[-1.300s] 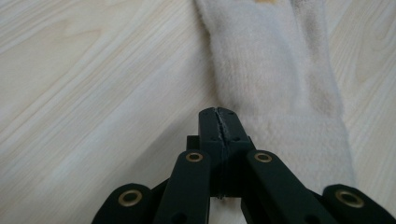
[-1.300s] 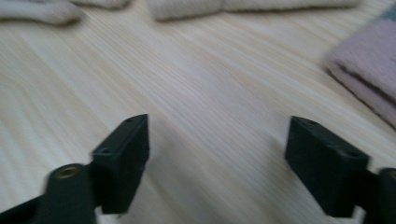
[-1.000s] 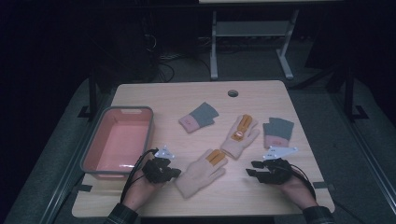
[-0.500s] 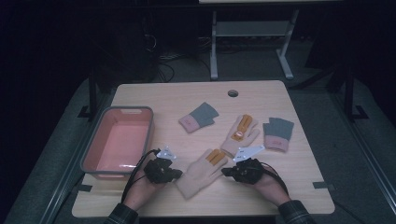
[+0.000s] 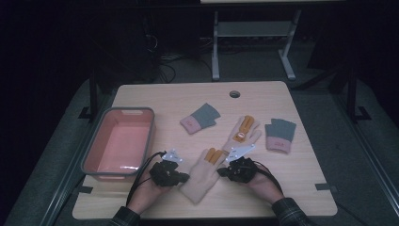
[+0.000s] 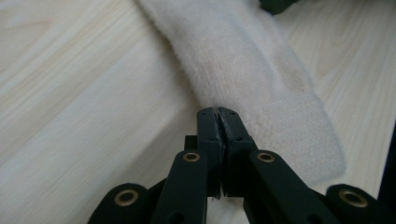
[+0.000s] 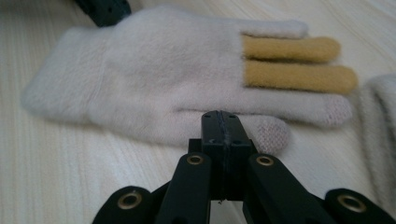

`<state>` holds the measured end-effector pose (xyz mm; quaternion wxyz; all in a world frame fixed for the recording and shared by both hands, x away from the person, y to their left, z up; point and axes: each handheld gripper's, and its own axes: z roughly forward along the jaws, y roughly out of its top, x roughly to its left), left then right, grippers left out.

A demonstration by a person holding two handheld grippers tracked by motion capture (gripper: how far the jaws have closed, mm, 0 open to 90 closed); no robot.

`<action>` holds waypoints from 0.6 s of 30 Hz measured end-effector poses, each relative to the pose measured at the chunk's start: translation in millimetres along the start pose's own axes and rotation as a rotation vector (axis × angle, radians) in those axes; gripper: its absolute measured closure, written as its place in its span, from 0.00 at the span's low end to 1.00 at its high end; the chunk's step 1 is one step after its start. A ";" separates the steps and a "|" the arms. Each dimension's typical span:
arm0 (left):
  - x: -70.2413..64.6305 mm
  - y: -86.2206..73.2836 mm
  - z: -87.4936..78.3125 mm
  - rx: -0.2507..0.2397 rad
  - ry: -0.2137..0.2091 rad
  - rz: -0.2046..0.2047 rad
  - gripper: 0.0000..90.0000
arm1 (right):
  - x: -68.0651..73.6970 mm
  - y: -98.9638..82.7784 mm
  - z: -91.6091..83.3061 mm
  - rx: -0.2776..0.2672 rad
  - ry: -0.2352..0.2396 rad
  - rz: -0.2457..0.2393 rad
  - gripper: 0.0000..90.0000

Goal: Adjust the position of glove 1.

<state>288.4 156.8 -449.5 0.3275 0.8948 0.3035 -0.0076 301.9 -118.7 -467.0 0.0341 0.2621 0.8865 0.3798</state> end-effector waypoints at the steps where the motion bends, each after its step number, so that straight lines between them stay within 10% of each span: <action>1: -2.4 0.9 1.8 -0.006 -0.007 -0.007 0.97 | -1.3 -0.4 -0.7 -0.001 -0.001 0.004 1.00; 18: -35.8 22.0 30.0 -0.008 -0.143 0.081 0.97 | -17.9 4.6 0.9 -0.004 -0.045 0.039 1.00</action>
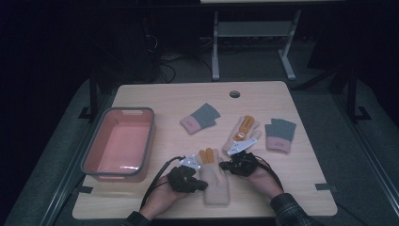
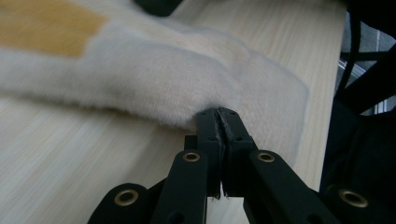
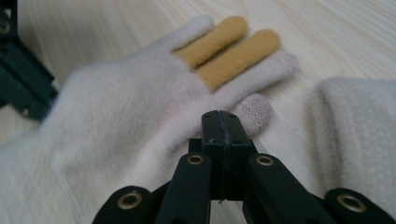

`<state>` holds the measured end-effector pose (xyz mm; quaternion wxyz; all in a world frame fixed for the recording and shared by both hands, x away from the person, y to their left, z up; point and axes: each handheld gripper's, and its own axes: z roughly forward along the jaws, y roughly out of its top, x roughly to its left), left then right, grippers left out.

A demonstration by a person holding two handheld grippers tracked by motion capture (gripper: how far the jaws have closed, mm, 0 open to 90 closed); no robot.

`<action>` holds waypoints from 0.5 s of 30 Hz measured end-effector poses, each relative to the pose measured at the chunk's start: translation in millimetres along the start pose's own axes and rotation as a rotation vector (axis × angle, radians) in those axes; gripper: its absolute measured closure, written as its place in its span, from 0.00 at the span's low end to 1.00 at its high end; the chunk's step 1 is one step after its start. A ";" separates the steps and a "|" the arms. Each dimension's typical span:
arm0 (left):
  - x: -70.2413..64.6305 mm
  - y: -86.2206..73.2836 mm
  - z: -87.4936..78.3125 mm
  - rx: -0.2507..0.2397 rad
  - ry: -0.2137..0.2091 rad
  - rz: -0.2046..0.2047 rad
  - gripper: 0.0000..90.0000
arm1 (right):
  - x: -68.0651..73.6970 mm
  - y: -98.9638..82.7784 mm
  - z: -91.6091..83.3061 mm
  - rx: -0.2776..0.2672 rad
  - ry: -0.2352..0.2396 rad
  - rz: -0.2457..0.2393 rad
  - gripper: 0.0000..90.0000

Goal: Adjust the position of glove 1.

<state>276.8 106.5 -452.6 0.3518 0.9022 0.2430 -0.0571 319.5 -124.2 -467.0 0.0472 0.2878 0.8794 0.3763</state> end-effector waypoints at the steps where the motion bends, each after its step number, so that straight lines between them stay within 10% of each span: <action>1: -1.5 2.0 3.0 0.002 -0.005 0.006 0.97 | -0.3 0.0 -0.2 0.000 -0.003 -0.002 1.00; 15: -18.9 30.3 41.2 0.020 -0.053 0.077 0.97 | -10.7 2.4 2.5 0.006 -0.045 0.011 1.00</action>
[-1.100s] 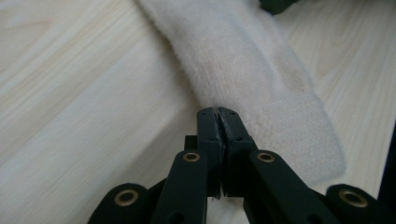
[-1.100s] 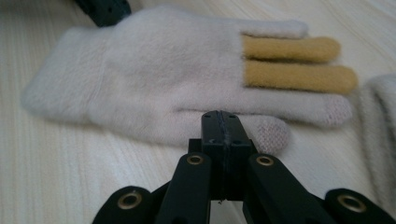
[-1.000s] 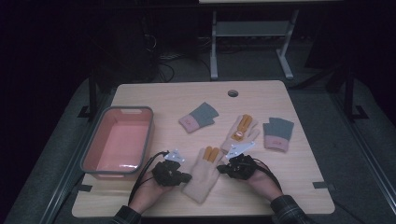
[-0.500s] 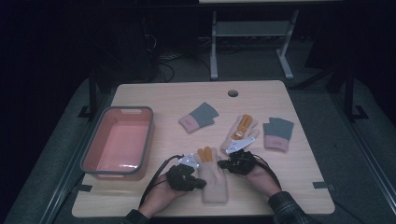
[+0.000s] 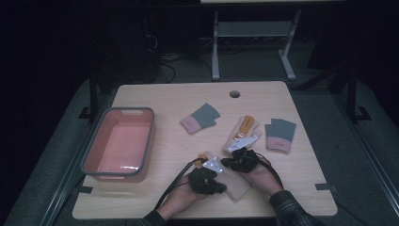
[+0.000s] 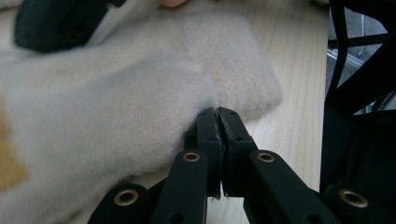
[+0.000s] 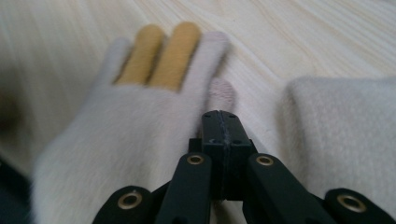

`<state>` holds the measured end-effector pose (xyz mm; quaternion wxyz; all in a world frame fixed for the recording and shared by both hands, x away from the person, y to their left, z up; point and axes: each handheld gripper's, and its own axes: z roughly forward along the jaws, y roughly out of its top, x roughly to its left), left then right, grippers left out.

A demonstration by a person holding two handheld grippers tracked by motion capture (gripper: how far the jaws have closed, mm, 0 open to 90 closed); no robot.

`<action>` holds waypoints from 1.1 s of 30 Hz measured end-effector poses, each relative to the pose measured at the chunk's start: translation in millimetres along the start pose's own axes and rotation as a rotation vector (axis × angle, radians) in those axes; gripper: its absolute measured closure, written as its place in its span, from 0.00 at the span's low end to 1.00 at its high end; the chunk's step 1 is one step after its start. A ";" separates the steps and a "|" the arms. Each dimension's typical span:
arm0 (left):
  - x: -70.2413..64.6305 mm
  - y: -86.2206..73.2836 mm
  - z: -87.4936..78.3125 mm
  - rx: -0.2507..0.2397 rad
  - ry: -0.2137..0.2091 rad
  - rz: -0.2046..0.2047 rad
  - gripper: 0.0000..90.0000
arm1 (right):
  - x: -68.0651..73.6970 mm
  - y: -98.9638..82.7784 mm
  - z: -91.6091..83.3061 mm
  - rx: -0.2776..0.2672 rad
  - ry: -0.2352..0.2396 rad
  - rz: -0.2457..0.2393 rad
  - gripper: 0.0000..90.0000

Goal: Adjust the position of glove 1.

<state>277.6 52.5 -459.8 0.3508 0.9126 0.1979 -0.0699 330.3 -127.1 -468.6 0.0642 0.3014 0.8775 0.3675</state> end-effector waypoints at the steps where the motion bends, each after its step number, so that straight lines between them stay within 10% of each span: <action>1: -0.4 0.9 0.8 -0.004 0.000 0.002 0.97 | 0.4 1.6 0.9 0.001 -0.006 -0.001 1.00; 12: 4.4 -4.1 -15.9 -0.030 0.016 0.016 0.93 | -1.3 4.7 -3.7 -0.021 0.001 0.005 0.95; 22: 18.3 -41.8 -61.8 -0.042 0.122 0.026 0.63 | -12.7 2.0 -26.4 -0.066 -0.016 0.039 0.70; 33: 38.2 -90.3 -81.8 -0.069 0.271 -0.058 0.20 | -34.9 2.8 -41.1 -0.076 -0.106 0.097 1.00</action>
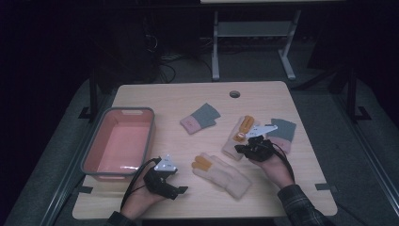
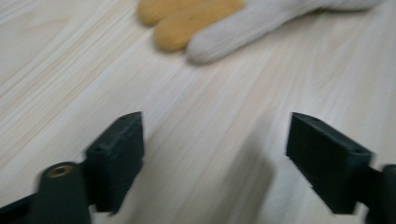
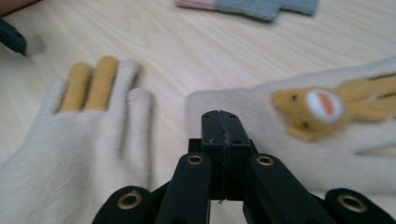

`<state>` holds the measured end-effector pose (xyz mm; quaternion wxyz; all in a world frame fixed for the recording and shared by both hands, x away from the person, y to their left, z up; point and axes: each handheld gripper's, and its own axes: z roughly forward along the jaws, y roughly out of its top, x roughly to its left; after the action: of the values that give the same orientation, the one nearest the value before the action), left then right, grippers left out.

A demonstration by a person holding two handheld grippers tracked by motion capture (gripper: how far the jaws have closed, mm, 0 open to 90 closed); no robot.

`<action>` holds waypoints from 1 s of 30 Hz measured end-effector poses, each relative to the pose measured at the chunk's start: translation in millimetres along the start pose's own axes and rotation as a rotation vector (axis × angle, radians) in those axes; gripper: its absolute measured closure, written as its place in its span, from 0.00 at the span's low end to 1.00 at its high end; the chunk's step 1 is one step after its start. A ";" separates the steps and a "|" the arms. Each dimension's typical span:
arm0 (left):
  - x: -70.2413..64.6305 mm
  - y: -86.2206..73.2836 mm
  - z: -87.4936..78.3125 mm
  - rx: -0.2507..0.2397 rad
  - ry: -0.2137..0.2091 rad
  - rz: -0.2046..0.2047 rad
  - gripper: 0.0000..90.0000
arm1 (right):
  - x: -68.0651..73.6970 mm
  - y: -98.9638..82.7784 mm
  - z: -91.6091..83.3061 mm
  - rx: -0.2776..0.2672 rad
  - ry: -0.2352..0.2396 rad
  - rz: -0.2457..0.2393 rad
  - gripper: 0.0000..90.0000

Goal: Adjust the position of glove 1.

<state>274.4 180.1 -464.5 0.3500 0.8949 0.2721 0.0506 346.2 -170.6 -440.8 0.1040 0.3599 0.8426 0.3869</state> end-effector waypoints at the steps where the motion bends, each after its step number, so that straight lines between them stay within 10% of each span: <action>1: 0.4 -1.5 -0.3 0.001 0.015 0.013 0.19 | -2.2 1.9 0.5 -0.001 -0.003 0.003 1.00; 21: -1.6 -9.6 7.6 -0.080 0.057 0.084 0.14 | 0.2 31.0 62.5 0.073 0.025 -0.030 1.00; 30: -1.8 -9.7 7.5 -0.080 0.058 0.083 0.14 | 0.7 16.4 49.1 0.087 0.022 -0.030 1.00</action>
<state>270.6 180.5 -476.3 0.3748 0.8890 0.2425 0.1020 376.6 -134.6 -462.1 0.0846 0.3472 0.8650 0.3524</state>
